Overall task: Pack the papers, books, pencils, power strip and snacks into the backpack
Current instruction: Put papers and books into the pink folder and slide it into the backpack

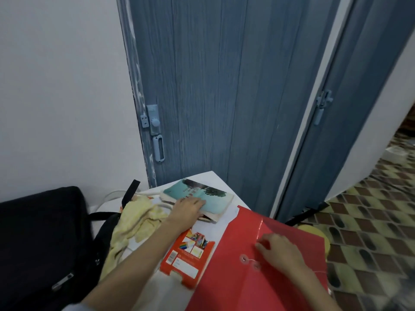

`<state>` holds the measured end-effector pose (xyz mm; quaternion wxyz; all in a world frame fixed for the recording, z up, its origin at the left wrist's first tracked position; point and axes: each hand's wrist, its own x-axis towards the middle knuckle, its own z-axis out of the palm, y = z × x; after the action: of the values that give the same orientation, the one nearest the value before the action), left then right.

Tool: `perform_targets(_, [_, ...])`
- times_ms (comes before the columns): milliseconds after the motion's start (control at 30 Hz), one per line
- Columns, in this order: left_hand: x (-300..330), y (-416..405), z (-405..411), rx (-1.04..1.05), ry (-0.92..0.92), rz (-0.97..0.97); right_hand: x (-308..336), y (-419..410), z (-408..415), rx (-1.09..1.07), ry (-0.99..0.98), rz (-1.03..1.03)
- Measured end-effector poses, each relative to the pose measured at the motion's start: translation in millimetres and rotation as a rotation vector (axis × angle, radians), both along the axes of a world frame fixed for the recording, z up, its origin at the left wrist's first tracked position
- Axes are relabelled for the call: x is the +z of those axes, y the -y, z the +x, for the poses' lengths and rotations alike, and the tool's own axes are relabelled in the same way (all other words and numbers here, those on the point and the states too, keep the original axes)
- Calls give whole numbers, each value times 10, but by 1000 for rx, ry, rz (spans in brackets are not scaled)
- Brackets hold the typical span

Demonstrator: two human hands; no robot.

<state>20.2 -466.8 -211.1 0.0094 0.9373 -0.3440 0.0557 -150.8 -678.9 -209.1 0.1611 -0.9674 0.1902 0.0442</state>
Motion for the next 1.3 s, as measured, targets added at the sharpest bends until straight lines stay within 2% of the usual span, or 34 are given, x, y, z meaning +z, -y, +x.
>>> perform_targets(167, [145, 20, 93, 146, -5, -258, 111, 156, 389, -20, 24, 183])
perform_targets(333, [381, -115, 192, 305, -41, -693, 163, 135, 881, -88, 194, 459])
perform_targets(467, [478, -207, 298, 376, -91, -850, 54, 69, 1314, -166, 223, 595])
perform_targets(633, [511, -294, 395, 442, -107, -940, 85, -23, 1676, -154, 50, 552])
perform_targets(833, [459, -420, 493, 506, -146, -1081, 192, -125, 1869, -10, -178, 357])
perform_targets(1000, [458, -350, 308, 484, -3, -1024, 198, -138, 1925, 26, -228, 336])
perform_targets(1100, [467, -284, 183, 284, 18, -943, 211, -139, 1958, 44, -197, 447])
perform_targets(1200, [336, -234, 269, 72, 197, -548, 277, -175, 1925, -43, -105, 739])
perform_targets(1300, [308, -104, 244, 134, 204, -489, 301, -166, 1748, -164, -61, 1120])
